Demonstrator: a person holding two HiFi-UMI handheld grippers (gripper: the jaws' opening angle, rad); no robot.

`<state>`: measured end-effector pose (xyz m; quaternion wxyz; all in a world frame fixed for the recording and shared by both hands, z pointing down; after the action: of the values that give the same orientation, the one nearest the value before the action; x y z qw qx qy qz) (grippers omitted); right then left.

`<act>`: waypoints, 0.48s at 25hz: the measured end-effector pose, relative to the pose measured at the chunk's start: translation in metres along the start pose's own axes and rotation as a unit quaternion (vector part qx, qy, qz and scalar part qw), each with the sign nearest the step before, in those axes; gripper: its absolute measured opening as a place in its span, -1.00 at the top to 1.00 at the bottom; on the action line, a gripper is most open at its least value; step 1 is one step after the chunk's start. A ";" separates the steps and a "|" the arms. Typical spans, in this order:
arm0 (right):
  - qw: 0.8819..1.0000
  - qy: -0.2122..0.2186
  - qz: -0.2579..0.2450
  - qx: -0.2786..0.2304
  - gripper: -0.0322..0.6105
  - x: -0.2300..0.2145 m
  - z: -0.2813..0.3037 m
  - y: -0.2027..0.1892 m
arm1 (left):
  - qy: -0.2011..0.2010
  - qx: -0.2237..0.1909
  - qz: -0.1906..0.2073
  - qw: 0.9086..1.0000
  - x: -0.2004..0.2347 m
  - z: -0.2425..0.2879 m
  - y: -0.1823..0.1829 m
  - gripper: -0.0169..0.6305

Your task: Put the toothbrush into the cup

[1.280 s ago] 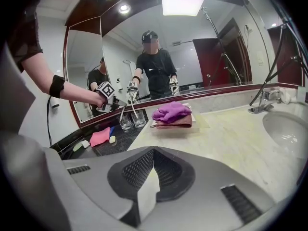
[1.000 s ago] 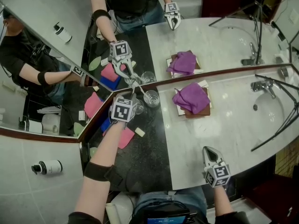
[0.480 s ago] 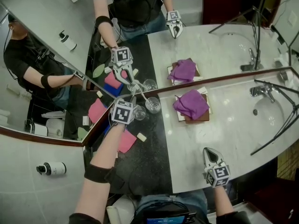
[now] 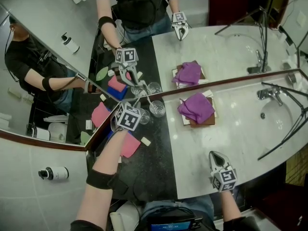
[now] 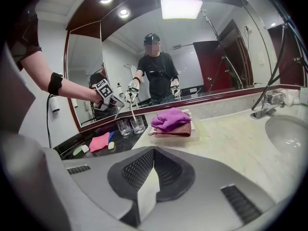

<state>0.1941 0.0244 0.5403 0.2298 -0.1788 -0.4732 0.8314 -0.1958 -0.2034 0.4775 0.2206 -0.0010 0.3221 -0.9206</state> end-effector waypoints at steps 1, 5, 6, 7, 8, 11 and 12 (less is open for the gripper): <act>1.000 0.001 0.000 0.000 0.84 0.000 0.000 0.000 | -0.001 0.003 0.004 1.000 -0.001 0.001 -0.002 0.89; 1.000 0.007 -0.002 -0.004 0.84 0.002 0.000 0.004 | -0.010 0.011 -0.017 1.000 -0.005 0.004 -0.008 0.89; 1.000 0.007 -0.002 -0.004 0.84 0.002 -0.001 0.004 | -0.012 0.014 -0.020 1.000 -0.007 0.005 -0.011 0.89; 1.000 0.007 -0.002 -0.003 0.84 0.002 -0.002 0.004 | -0.014 0.017 -0.020 1.000 -0.008 0.006 -0.014 0.89; 1.000 0.007 -0.002 -0.003 0.84 0.002 -0.003 0.004 | -0.015 0.021 -0.018 1.000 -0.010 0.007 -0.017 0.89; 1.000 0.007 -0.002 -0.002 0.84 0.003 -0.004 0.003 | -0.011 0.035 -0.006 0.999 -0.010 0.010 -0.026 0.89; 1.000 0.007 -0.002 -0.002 0.84 0.003 -0.005 0.003 | -0.007 0.040 -0.004 0.999 -0.009 0.011 -0.029 0.89</act>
<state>0.1933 0.0282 0.5356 0.2342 -0.1840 -0.4737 0.8288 -0.1980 -0.1861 0.5045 0.2194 0.0003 0.2831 -0.9337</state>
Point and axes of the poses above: the fingertips, and each gripper's own axes: z forward along the fingers, x to its left, y out of its top, the point moved 6 cm from there along -z, backward along the fingers, and after that the axes turned 12 degrees about -z, right-handed, at the moved point
